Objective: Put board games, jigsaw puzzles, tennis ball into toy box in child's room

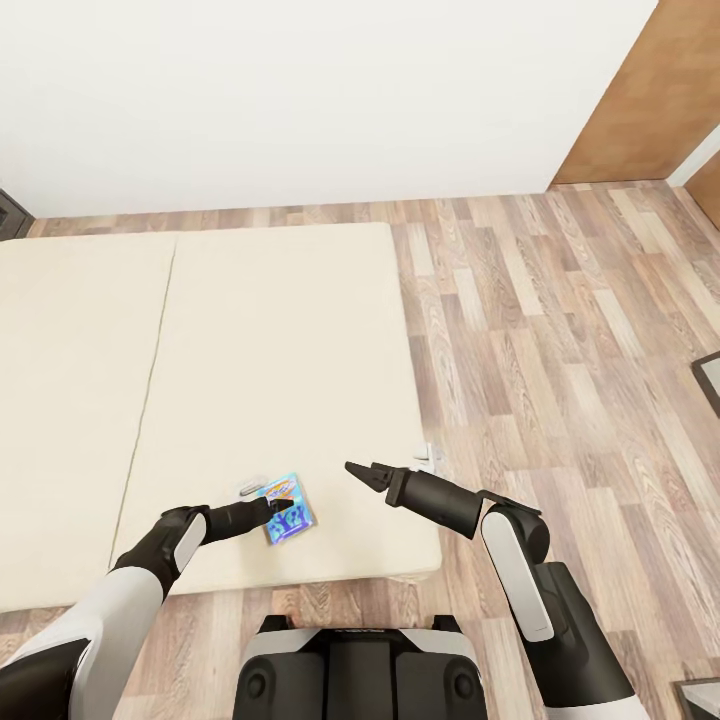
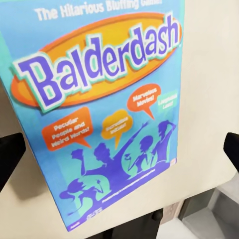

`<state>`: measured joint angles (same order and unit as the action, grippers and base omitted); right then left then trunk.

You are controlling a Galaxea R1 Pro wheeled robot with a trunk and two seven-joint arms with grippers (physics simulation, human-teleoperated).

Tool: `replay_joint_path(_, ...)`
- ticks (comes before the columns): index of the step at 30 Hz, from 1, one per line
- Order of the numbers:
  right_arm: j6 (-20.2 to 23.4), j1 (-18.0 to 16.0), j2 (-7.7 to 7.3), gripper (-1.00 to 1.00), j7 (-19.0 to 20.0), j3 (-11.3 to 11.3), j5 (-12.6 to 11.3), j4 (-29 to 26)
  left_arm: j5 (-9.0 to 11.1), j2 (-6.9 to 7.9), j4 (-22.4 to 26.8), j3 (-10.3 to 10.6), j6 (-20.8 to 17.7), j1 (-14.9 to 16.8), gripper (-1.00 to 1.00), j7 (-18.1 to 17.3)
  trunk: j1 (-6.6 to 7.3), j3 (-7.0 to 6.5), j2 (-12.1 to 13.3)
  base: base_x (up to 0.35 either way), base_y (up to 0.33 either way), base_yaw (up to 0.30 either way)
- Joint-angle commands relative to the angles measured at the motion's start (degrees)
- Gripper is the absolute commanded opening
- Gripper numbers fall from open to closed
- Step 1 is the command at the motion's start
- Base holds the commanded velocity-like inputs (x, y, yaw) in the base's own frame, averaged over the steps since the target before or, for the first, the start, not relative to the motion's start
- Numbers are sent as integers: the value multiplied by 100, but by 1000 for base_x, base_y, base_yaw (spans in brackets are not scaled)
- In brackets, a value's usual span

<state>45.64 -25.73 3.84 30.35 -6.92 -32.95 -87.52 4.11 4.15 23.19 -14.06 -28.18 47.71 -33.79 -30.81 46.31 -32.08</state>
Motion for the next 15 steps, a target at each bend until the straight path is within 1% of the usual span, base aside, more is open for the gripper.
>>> replay_joint_path(1, 34, -3, 3, 100, 6, 6, -10, -2, 46, -2, 1, -21, -56, 2, 100, -9, -2, 4, -6, 0, -141, 0)
replay_joint_path(5, 33, -3, -1, 100, 6, 6, -10, -2, 46, -2, 1, -19, -51, 2, 100, -12, -2, 4, -6, 0, -108, 0)
replay_joint_path(15, 31, -3, 2, 100, 6, 6, -10, -2, 46, -2, 14, -21, -47, 2, 100, -16, -2, 4, -6, 0, -31, 0)
